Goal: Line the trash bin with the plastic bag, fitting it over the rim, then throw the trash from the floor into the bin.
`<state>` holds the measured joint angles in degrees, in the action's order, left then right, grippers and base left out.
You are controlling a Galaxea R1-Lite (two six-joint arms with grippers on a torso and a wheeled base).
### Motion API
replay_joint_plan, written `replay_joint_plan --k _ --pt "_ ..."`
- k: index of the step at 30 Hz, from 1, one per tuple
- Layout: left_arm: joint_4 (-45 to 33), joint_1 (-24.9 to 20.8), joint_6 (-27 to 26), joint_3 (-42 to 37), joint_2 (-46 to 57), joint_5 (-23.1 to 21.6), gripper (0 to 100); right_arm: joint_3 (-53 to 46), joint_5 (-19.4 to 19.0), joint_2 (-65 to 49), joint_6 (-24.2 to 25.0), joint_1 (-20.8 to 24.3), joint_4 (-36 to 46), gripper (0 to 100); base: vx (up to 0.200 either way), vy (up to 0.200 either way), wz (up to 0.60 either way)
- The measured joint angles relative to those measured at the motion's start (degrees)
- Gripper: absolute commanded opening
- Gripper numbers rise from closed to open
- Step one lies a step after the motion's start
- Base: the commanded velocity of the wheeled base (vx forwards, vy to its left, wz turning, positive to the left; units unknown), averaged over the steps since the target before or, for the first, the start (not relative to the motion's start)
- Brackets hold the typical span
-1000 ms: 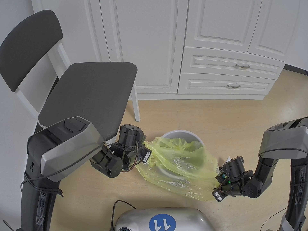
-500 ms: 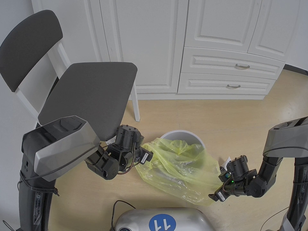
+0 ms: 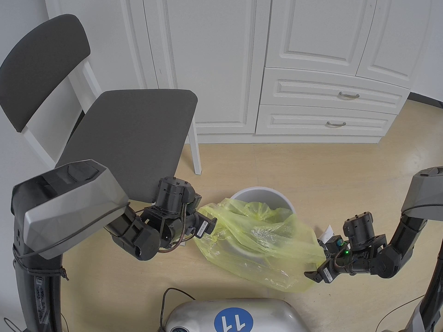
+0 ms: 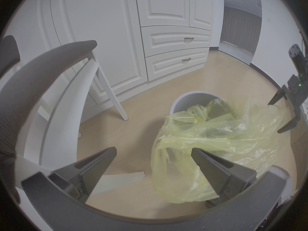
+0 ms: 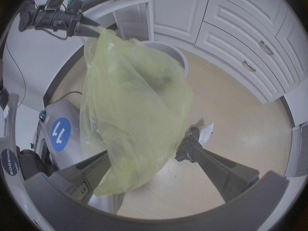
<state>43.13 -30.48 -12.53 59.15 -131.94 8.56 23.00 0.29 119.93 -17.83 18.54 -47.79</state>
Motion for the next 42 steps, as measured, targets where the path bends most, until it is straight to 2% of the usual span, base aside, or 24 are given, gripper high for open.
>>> replay_joint_plan --k 8,18,26,33,42 --pt "0.4 -1.1 0.3 -5.2 6.2 -1.2 100 -1.3 -1.6 -5.7 -0.1 -1.0 0.4 100 0.0 0.0 0.0" --pt "8.8 -2.4 0.6 -13.4 12.6 -0.6 100 -2.7 -3.8 -11.6 -0.1 -1.2 0.5 100 0.0 0.0 0.0" --pt "11.4 -3.9 1.9 -18.5 16.2 -0.2 100 -3.7 -4.0 -15.8 -0.1 -1.2 0.5 100 0.0 0.0 0.0" --pt "18.5 -5.1 4.0 -22.2 17.9 4.0 100 -4.1 -4.1 -18.8 0.0 -1.3 0.4 100 0.0 0.0 0.0" --pt "25.2 -5.2 5.8 -27.0 19.7 6.3 100 -3.7 -4.1 -21.6 0.2 -4.8 -0.3 100 0.0 0.0 0.0"
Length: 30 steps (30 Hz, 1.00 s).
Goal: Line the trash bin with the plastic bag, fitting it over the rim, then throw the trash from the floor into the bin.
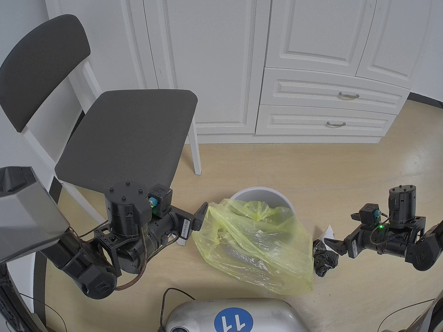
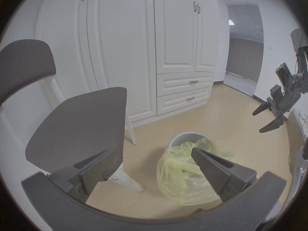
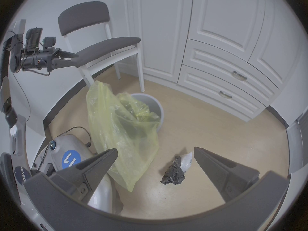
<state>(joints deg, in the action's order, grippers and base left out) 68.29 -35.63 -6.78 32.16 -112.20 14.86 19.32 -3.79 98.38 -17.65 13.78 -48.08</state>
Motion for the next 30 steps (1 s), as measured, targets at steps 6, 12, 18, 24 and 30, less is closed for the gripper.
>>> replay_joint_plan --k 6,12,18,24,30 --pt "2.5 -0.8 1.4 -3.5 1.8 0.1 100 -0.3 0.1 0.1 0.8 -3.0 -0.2 100 0.0 0.0 0.0" --pt "5.0 -1.4 4.6 -8.2 3.0 0.1 100 -1.7 0.2 -0.3 7.6 -5.6 -4.0 100 0.0 0.0 0.0" --pt "13.6 -1.3 6.8 -11.5 3.0 -0.1 100 -2.0 0.8 -0.4 10.6 -5.8 -11.2 100 0.0 0.0 0.0" --pt "17.6 -0.3 7.7 -14.2 2.1 -0.9 100 0.7 3.5 0.7 10.7 -1.9 -11.3 100 0.0 0.0 0.0" --pt "18.9 1.0 8.1 -15.7 2.3 -2.6 100 8.9 8.2 4.6 9.1 3.3 -6.3 100 0.0 0.0 0.0"
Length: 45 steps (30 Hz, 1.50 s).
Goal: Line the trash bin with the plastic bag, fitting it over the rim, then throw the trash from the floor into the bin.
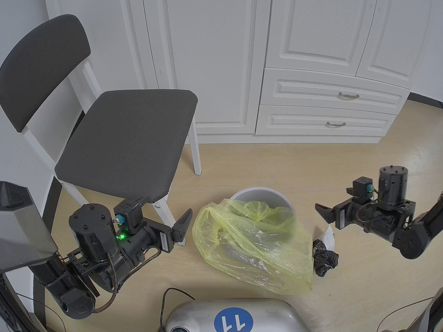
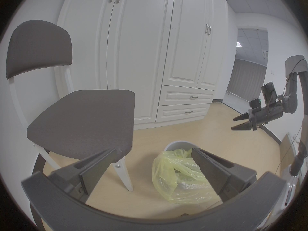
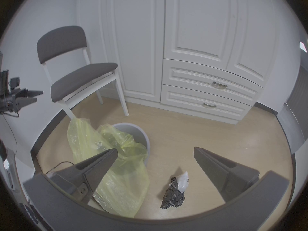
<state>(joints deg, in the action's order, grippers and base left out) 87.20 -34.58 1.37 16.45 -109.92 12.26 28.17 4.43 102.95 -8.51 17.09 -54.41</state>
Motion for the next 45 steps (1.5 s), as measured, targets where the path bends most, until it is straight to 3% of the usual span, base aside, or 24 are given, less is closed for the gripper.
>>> replay_joint_plan --k 7,16,29,41,42,45 --pt "0.4 3.9 0.1 -0.9 0.8 -2.5 100 9.3 1.7 6.2 -5.4 7.9 11.4 100 0.0 0.0 0.0" --pt "0.6 5.3 -0.1 -2.1 1.5 -3.3 100 10.8 6.7 13.4 -9.6 15.9 14.1 100 0.0 0.0 0.0" --pt "0.6 5.5 0.0 -2.2 1.3 -3.2 100 8.2 8.6 18.9 -11.7 16.3 13.7 100 0.0 0.0 0.0" --pt "0.6 6.3 0.0 -2.0 1.1 -3.3 100 12.2 11.0 25.7 -11.2 17.0 13.2 100 0.0 0.0 0.0" --pt "0.6 6.3 0.0 -2.1 1.1 -3.4 100 12.6 12.0 26.2 -11.2 17.1 13.2 0 0.0 0.0 0.0" --pt "0.6 6.9 0.1 -2.0 1.1 -3.6 100 13.6 14.0 27.4 -11.2 16.9 13.3 0 0.0 0.0 0.0"
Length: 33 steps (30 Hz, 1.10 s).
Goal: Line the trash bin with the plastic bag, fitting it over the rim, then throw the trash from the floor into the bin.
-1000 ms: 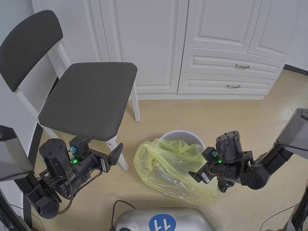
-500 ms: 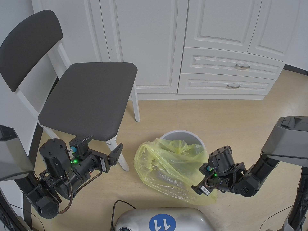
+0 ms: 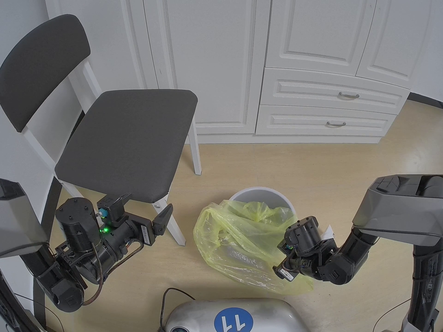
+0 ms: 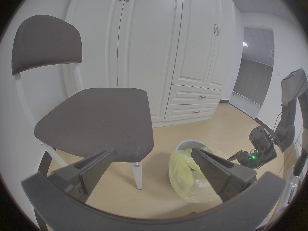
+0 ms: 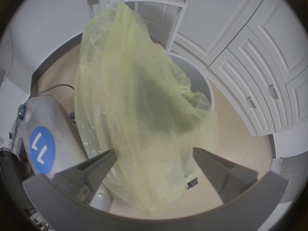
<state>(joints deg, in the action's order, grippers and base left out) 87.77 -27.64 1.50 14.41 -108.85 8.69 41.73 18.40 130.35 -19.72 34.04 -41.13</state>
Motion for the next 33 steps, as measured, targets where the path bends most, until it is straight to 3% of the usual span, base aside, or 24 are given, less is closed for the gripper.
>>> replay_joint_plan --k 14,24,33 --pt "0.0 1.5 0.0 0.3 0.2 -1.6 100 4.4 0.9 -0.6 0.0 -0.7 0.5 0 0.0 0.0 0.0" --pt "0.0 1.9 0.0 0.6 0.5 -1.6 100 14.7 1.1 -0.4 2.3 -3.2 0.9 0 0.0 0.0 0.0" --pt "0.0 2.0 0.1 1.0 0.5 -1.6 100 26.3 4.1 4.6 6.0 -5.7 1.4 0 0.0 0.0 0.0"
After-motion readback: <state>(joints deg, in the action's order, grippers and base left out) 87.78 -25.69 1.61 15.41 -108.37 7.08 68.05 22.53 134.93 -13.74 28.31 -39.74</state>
